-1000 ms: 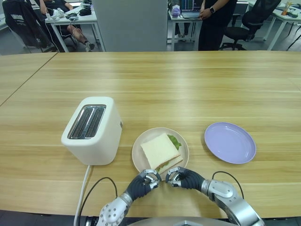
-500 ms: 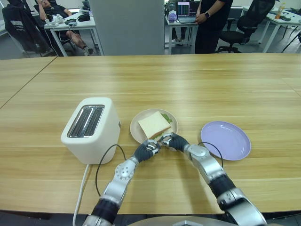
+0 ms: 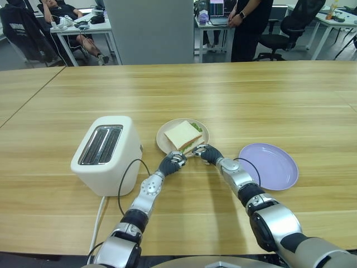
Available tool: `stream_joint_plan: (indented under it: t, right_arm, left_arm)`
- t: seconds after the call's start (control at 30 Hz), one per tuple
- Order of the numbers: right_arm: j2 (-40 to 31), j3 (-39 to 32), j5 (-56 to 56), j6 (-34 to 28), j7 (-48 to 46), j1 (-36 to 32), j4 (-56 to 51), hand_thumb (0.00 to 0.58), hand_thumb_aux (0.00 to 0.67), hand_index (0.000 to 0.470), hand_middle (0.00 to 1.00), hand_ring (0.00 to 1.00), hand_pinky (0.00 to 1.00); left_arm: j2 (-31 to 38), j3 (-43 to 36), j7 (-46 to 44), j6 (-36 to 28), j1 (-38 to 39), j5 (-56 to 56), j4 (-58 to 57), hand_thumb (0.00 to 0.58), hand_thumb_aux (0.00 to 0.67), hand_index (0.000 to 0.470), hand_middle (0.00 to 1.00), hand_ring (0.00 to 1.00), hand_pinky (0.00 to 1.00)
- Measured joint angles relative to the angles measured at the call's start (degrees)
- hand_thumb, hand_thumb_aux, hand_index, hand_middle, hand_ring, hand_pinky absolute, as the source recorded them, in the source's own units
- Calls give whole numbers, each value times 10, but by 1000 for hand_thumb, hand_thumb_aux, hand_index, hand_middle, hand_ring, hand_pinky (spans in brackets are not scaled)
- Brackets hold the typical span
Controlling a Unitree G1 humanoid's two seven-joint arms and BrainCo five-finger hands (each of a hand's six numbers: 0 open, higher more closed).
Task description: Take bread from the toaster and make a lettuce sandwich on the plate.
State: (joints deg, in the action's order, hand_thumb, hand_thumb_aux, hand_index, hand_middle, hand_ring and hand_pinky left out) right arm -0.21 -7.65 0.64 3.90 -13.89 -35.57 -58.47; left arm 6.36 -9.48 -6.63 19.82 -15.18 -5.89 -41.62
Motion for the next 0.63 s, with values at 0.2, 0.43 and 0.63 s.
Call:
stream_joint_plan:
  t: [0.2,0.43,0.63]
  right_arm:
    - [-32,11,-20,-20,-23,203,280,0,0,0,0,0,0]
    - [-82,1,-34,-37,-42,504,638,0,0,0,0,0,0]
    - [-113,4,-5,34,-27,578,736,0,0,0,0,0,0]
  left_arm:
    - [-22,-24,-28,-5,215,26,256,0,0,0,239,239,239]
    - [-40,-52,-13,-11,394,33,498,0,0,0,0,0,0]
    - [-24,-43,17,9,468,-5,573,0,0,0,0,0,0]
